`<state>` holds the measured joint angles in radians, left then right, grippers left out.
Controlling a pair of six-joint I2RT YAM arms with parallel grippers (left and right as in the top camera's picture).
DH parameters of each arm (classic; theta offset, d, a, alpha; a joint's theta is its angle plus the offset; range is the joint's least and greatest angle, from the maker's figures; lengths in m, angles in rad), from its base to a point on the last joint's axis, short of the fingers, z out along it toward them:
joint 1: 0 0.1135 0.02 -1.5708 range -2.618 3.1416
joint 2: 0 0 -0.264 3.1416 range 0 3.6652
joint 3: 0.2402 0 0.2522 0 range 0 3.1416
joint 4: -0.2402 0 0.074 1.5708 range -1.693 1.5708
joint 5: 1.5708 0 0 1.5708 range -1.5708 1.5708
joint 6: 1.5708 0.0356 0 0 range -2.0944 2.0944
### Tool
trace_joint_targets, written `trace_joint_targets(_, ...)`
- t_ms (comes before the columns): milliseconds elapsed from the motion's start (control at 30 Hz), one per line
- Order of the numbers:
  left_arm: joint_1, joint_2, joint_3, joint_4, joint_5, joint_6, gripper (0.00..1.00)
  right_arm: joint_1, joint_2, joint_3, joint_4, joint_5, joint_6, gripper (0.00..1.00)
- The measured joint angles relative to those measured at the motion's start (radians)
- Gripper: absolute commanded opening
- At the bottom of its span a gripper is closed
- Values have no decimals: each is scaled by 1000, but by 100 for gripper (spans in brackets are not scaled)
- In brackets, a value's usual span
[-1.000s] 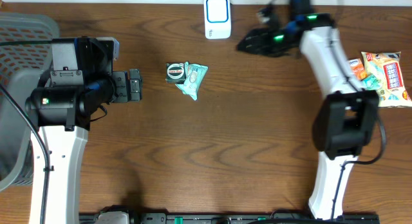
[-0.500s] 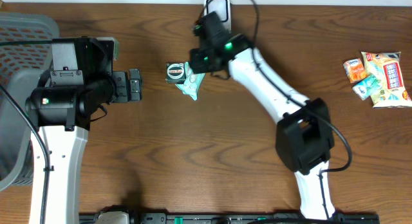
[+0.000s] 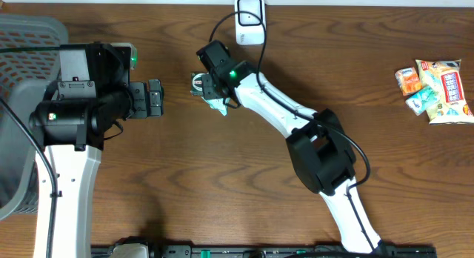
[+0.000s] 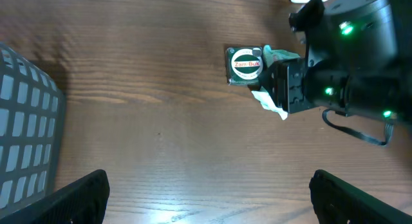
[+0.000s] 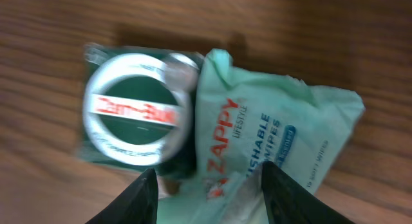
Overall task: Scan the item barcode
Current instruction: 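Grasp the green wipes pouch with the right gripper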
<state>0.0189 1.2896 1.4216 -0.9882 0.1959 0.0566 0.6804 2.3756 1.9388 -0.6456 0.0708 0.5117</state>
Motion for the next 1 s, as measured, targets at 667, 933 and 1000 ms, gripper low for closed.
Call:
trace_joint_targets(667,0,0,0,0,0,0,98,-40,-97,1,-311,193,-51,55)
trace_joint_targets(933,0,0,0,0,0,0,98,-28,-151,1,-314,196,-49,49)
trace_joint_targets(1000,0,0,0,0,0,0,98,-21,-145,1,-311,201,-36,48)
